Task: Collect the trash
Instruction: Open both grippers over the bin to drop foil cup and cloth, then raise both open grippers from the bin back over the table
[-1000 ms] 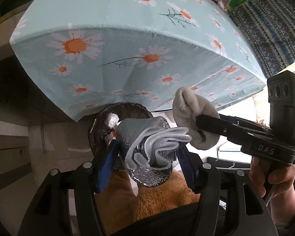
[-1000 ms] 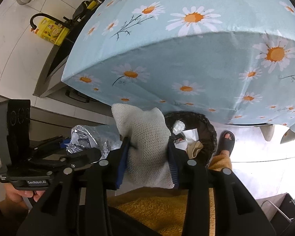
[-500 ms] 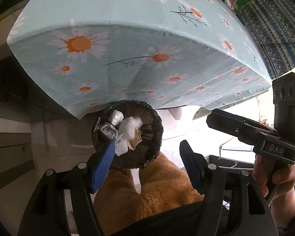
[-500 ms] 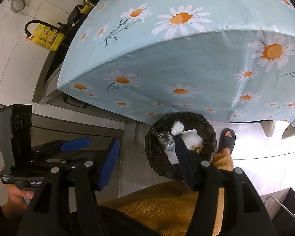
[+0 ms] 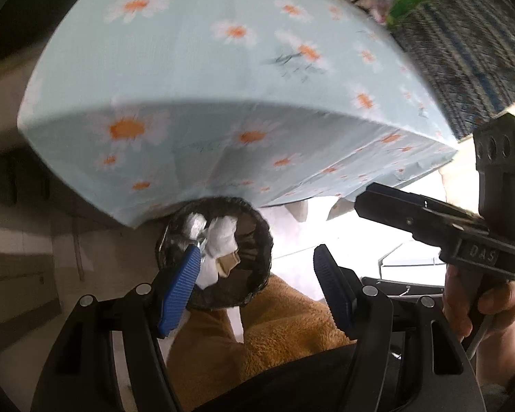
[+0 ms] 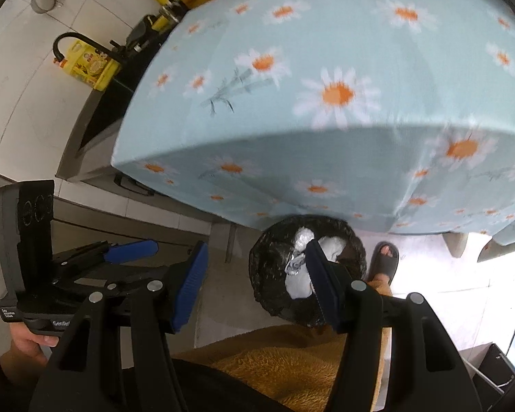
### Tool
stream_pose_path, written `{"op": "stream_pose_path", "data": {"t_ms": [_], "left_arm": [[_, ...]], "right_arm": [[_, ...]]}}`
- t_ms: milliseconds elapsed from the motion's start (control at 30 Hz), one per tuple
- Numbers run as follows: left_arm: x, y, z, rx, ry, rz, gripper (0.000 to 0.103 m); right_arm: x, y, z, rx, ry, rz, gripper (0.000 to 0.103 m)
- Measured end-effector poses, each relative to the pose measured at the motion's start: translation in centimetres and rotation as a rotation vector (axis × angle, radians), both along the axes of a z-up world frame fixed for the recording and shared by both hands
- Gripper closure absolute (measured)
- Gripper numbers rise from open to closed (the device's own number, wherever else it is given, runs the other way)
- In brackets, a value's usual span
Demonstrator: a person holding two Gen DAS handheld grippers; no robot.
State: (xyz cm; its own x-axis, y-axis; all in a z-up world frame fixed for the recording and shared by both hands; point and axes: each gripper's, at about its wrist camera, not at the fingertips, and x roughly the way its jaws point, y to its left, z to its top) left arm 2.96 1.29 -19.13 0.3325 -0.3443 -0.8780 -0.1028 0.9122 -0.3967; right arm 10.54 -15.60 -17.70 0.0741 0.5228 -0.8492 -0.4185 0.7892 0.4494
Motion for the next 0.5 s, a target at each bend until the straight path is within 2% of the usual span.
{"op": "stream_pose_path", "data": {"t_ms": [67, 300, 500], "left_arm": [[0.2, -0.1, 1.2, 0.013, -0.033, -0.016, 0.037], [0.9, 0.2, 4.6, 0.040, -0.135, -0.028, 0.037], [1.2, 0.4, 6.4, 0.055, -0.185, -0.043, 0.037]], "right_arm": [[0.3, -0.5, 1.5, 0.015, -0.044, -0.029, 0.040], [1.0, -1.8, 5.5, 0.025, -0.149, -0.070, 0.040], [1.8, -2.0, 7.6, 0.033, -0.204, -0.085, 0.038]]}}
